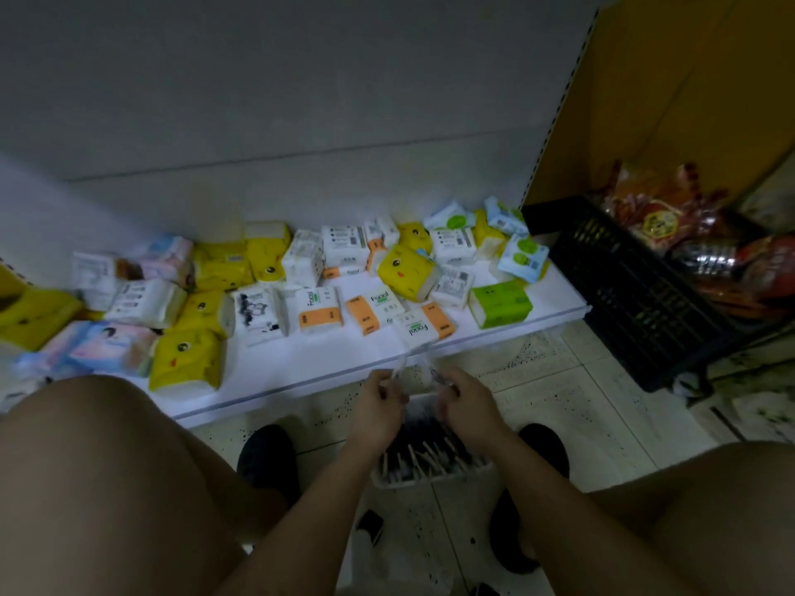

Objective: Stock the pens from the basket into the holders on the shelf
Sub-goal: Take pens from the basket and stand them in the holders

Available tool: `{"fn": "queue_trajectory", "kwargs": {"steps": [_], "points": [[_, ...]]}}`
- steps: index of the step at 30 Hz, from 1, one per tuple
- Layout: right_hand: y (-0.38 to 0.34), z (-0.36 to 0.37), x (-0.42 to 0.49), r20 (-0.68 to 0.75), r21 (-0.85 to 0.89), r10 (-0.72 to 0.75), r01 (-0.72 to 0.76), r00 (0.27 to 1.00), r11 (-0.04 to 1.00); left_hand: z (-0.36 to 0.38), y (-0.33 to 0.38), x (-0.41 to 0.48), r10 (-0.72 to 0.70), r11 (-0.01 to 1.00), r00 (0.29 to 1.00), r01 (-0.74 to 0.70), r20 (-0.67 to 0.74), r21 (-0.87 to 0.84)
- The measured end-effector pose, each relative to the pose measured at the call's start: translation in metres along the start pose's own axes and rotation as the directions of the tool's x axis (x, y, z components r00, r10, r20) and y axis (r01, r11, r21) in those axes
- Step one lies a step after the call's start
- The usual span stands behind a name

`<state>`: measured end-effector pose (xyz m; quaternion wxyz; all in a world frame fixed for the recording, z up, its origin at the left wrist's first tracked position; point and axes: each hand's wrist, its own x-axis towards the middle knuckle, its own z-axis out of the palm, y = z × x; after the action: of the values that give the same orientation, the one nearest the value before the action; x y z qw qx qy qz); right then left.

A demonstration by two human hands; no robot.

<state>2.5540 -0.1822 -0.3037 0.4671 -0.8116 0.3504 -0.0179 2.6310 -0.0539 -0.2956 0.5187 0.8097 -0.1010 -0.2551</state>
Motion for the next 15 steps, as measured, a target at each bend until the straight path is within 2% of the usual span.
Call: {"fn": "queue_trajectory", "kwargs": {"steps": [4,8,11,15], "points": [[-0.039,-0.01,-0.004,-0.063,0.186,-0.014,0.026,0.998,0.982,-0.017,0.036,-0.007,0.14,0.986,0.989,-0.144,-0.046,-0.087],[-0.08,-0.025,-0.016,-0.12,0.159,-0.204,0.221,0.972,0.962,-0.034,0.071,-0.008,0.158,0.966,0.986,-0.165,-0.051,-0.201],[-0.112,-0.04,-0.024,-0.211,0.166,-0.315,0.351,0.925,0.921,-0.051,0.104,-0.007,0.249,0.94,0.964,-0.265,-0.097,-0.216],[-0.163,-0.064,-0.033,-0.292,0.283,-0.375,0.454,0.88,0.845,-0.078,0.154,-0.015,0.388,0.86,0.913,-0.409,-0.128,-0.305]]}}
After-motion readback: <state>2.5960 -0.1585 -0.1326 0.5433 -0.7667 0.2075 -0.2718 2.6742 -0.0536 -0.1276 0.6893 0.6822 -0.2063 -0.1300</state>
